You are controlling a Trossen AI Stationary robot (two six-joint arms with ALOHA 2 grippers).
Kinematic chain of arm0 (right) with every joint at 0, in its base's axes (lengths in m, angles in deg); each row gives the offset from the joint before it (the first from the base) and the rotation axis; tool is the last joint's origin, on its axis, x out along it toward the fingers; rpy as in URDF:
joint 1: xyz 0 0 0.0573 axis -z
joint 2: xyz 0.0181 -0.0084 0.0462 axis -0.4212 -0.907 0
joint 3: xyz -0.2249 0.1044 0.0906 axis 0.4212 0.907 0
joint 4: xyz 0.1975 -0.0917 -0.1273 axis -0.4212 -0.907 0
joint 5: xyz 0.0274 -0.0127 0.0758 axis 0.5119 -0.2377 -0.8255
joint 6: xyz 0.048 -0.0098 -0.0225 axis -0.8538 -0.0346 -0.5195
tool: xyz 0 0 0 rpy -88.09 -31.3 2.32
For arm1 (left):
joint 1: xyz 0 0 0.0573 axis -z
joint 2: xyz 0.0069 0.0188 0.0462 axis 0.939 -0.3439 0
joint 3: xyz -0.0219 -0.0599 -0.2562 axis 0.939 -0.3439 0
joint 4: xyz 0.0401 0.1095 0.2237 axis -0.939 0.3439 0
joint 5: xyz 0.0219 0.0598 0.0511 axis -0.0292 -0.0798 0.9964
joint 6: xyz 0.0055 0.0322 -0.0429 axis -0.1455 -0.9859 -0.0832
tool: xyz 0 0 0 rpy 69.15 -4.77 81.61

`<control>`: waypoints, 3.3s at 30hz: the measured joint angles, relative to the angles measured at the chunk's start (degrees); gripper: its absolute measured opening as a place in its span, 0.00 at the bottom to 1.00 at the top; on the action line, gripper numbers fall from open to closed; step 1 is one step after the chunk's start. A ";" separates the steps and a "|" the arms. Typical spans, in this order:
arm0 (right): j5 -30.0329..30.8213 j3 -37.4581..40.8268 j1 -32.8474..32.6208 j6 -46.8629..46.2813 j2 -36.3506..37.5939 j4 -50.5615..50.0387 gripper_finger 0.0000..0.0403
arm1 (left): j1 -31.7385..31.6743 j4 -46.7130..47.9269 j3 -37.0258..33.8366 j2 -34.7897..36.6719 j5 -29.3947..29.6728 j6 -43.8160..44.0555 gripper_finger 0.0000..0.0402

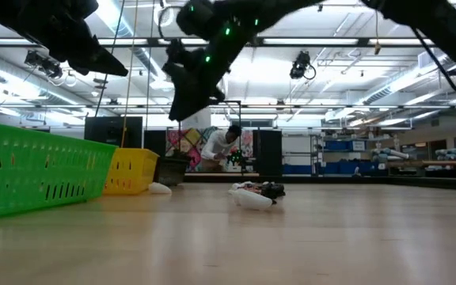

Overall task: Sort Halloween decoration
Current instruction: Put the white ghost plush toy into the black basket

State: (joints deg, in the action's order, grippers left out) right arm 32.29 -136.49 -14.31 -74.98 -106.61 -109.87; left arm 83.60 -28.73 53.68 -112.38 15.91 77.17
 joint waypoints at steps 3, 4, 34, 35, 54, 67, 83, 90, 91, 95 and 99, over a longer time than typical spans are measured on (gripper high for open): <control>1.28 0.07 -3.44 0.18 1.43 -7.10 0.32 | 0.00 0.05 0.00 0.00 0.00 0.00 0.17; 1.87 0.09 -4.67 0.29 1.84 -9.17 0.32 | 0.00 0.05 0.00 0.00 0.00 0.00 0.17; 3.07 21.62 -14.53 -3.56 2.38 1.52 0.33 | 0.00 0.11 0.04 0.00 0.00 1.48 0.17; 2.93 22.30 -14.25 -3.16 2.38 3.16 0.33 | 0.00 0.11 0.04 0.00 -0.02 1.46 0.17; 1.38 25.96 -12.80 0.55 2.38 12.35 0.50 | 0.01 0.30 0.04 0.00 -0.02 1.64 0.17; -1.40 36.90 -12.62 3.11 2.16 38.31 0.56 | 0.00 0.27 0.04 0.00 -0.02 1.19 0.17; -4.05 36.79 -13.33 3.17 -2.77 48.47 0.54 | 0.00 0.14 0.04 0.00 0.00 1.18 0.17; -3.56 36.67 -13.37 2.30 -2.65 46.69 0.50 | -0.01 0.16 0.04 0.00 -0.02 0.93 0.17; -3.54 36.68 -13.37 2.76 -2.65 46.71 0.49 | -0.01 0.16 0.04 0.00 -0.01 0.92 0.17; -2.98 36.70 -13.45 3.18 -2.65 46.39 0.40 | -0.02 0.16 0.04 0.00 -0.02 0.90 0.17; -3.10 36.82 -13.50 3.83 -1.82 44.31 0.26 | -0.02 0.20 0.04 0.00 -0.02 0.87 0.17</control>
State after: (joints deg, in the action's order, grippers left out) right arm 29.19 -99.66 -27.81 -71.15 -108.42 -65.56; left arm 83.58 -28.53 53.72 -112.38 15.89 78.04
